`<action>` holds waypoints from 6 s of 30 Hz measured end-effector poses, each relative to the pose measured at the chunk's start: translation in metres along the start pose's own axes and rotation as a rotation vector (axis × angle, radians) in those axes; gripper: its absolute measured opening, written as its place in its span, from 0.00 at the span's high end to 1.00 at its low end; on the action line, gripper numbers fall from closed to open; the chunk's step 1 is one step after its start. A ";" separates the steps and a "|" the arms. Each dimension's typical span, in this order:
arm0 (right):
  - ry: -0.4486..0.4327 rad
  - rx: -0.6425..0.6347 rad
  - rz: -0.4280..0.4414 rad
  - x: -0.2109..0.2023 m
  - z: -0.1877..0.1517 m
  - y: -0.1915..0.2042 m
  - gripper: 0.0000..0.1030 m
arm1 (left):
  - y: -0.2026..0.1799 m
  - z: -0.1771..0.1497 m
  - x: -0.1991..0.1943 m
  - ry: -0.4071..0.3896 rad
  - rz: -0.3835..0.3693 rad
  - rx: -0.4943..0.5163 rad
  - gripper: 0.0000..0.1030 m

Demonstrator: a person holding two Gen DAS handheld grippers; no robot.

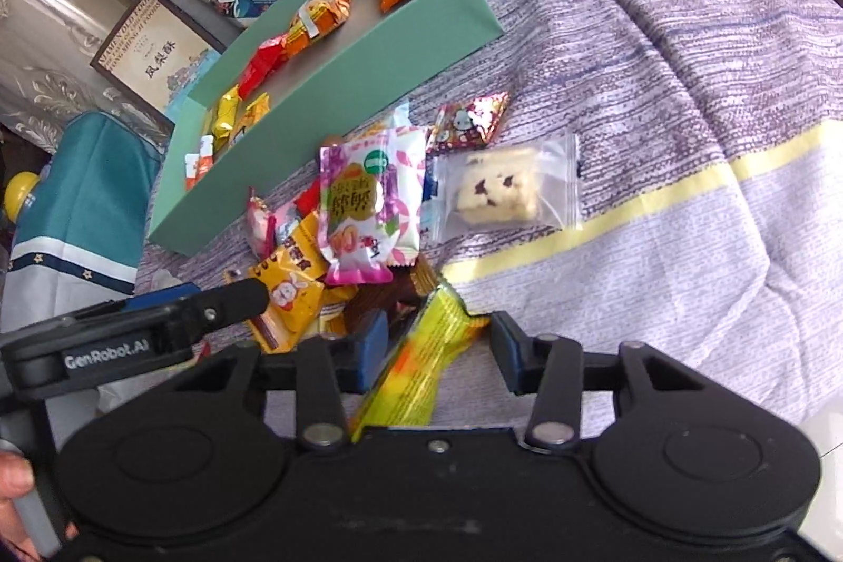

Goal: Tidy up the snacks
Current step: 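Grasp the yellow-green stick packet with the right gripper while the left grasps the pink candy bag, then lower both snacks into the green tray and open both grippers, then move both grippers back toward the snack heap, then position both open grippers over the pink WINSUN packet and yellow rabbit packet, then grasp the yellow rabbit packet with the left gripper while the right grasps the pink WINSUN packet, then carry both packets into the green tray and open both grippers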

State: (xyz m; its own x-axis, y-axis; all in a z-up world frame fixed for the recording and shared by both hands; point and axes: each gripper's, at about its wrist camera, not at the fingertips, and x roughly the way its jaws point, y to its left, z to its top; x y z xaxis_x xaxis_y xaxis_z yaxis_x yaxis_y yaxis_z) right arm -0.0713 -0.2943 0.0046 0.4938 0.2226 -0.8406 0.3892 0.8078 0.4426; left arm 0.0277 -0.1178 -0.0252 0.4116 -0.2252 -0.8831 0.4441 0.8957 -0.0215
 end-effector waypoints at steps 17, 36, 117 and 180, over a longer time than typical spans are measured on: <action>-0.101 -0.083 -0.146 -0.017 0.015 -0.039 0.74 | -0.072 0.034 0.040 0.033 -0.065 0.090 0.37; -0.121 -0.151 -0.110 -0.018 0.018 -0.023 0.75 | -0.039 0.017 0.031 -0.015 -0.025 0.047 0.72; -0.041 -0.131 0.001 0.036 0.079 0.057 0.11 | 0.037 0.008 0.039 0.003 -0.045 -0.150 0.18; -0.141 -0.260 -0.022 -0.004 0.081 0.091 0.52 | 0.082 -0.009 -0.017 -0.147 -0.154 -0.177 0.67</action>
State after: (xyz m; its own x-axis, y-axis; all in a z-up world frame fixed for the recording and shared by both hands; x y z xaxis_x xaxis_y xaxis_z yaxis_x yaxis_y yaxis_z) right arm 0.0252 -0.2655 0.0732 0.5979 0.1397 -0.7893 0.1983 0.9283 0.3145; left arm 0.0502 -0.0370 -0.0162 0.4665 -0.4059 -0.7859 0.3696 0.8966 -0.2437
